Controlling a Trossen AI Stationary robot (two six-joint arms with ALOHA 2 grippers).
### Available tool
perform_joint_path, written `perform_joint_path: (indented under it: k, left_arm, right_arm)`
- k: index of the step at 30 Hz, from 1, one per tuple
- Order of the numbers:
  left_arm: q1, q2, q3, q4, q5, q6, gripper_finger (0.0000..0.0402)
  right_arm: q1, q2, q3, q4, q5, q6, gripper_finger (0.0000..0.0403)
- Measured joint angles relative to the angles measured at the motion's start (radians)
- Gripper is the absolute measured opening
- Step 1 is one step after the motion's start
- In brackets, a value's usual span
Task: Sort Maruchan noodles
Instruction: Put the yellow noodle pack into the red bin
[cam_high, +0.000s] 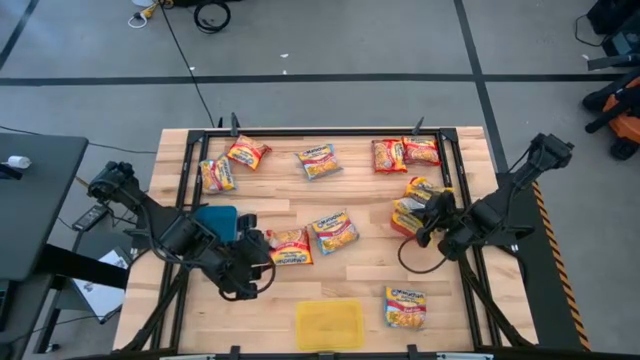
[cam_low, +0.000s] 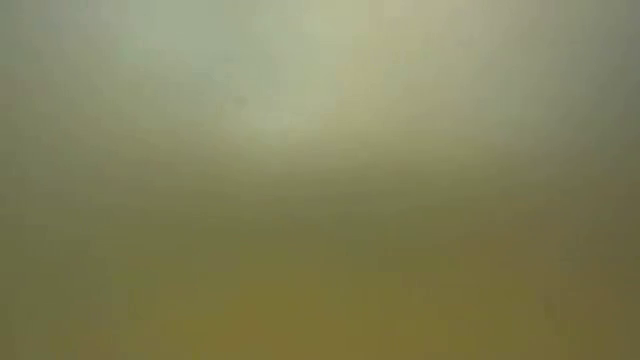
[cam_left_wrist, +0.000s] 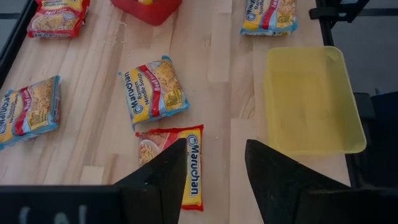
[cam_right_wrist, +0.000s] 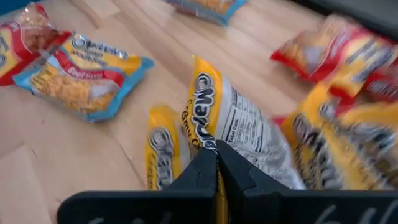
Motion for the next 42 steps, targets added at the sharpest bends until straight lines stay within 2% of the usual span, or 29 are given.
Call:
perform_joint_path:
  k: [3,6,13,17,23,27,34,42]
  left_arm:
    - [-0.015,0.000,0.000,0.000,-0.008,-0.006,0.0167]
    - [-0.022,0.000,0.000,0.000,-0.008,-0.006,0.0167]
    - [-0.022,0.000,0.000,0.000,-0.012,0.001,0.0167]
    - [-0.020,0.000,0.000,-0.001,-0.022,0.004,0.0167]
    - [-0.020,0.000,0.000,-0.003,-0.025,0.004,0.0167]
    - [-0.020,0.000,0.000,-0.003,-0.024,0.006,0.0167]
    - [-0.016,0.000,0.000,-0.003,-0.061,0.046,0.0167]
    - [-0.013,0.000,0.000,-0.003,-0.060,0.057,0.0167]
  right_arm:
    - [0.025,0.005,-0.054,0.061,-0.001,0.047,0.0003]
    - [0.037,0.005,-0.060,0.049,-0.029,0.063,0.0003]
    - [0.024,0.007,0.041,-0.193,-0.183,0.094,0.0003]
    - [-0.001,0.007,0.099,-0.309,-0.234,0.129,0.0006]
    - [-0.052,0.017,0.107,-0.314,-0.285,0.154,0.0017]
    - [-0.131,0.056,0.109,-0.318,-0.281,0.169,0.0018]
    - [-0.278,0.156,0.112,-0.280,-0.329,0.020,0.0017]
    - [-0.314,0.168,0.194,-0.296,-0.469,-0.154,0.0026]
